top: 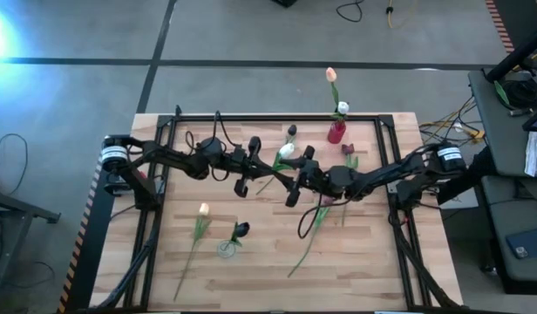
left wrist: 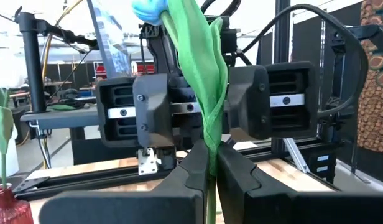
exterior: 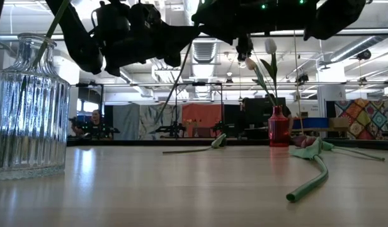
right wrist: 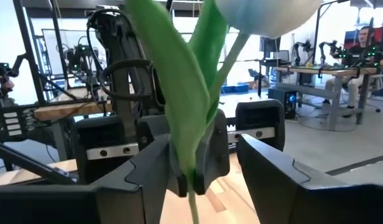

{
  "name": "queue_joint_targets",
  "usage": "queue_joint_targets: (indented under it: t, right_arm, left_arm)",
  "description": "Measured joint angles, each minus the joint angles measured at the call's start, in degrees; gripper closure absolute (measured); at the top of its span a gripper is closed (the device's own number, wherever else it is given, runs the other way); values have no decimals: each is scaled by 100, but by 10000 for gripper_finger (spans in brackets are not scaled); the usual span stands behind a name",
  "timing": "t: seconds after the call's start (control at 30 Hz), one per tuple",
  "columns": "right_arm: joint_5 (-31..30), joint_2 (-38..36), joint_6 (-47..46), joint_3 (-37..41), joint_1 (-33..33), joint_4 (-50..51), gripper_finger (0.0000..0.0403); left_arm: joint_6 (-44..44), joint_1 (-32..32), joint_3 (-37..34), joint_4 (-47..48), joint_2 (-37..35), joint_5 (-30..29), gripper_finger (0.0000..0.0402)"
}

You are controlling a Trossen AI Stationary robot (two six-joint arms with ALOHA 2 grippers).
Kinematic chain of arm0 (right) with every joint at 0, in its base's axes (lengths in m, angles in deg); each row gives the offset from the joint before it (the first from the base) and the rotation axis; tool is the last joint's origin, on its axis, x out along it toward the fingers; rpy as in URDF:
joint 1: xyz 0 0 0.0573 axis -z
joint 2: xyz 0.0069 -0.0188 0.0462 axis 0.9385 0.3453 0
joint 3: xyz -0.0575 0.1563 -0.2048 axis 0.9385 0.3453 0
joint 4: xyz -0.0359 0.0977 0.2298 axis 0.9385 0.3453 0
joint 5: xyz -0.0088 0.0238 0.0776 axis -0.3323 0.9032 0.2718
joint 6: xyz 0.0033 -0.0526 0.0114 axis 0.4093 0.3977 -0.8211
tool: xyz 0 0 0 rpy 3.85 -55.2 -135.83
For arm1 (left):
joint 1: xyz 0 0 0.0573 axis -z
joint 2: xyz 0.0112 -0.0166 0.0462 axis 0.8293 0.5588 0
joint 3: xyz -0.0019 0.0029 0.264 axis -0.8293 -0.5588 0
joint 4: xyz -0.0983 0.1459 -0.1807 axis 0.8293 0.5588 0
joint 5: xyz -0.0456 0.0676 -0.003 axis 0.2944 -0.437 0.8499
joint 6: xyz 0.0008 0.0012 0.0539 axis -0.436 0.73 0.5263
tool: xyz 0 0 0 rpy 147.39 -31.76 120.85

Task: Sort flowers into vase by color
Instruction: Put the white flower into the red vase

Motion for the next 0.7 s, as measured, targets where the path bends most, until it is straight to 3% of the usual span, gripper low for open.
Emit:
queue_joint_targets:
  t: [0.1,0.27,0.53,0.7]
  right_arm:
    - [-1,15,-2,-32,0,-8,272]
    - [25,8,95,-30,-2,-4,374]
    - [-1,-224,354,-26,-4,48,388]
    - [-23,-692,491,-26,-4,646,389]
  left_arm:
    - [-74,-2,0,-7,0,-17,400]
    - [-146,-9,2,0,0,-89,392]
    - [-260,-45,-36,118,-2,-190,348]
    - [-224,-109,-127,168,-2,-190,308]
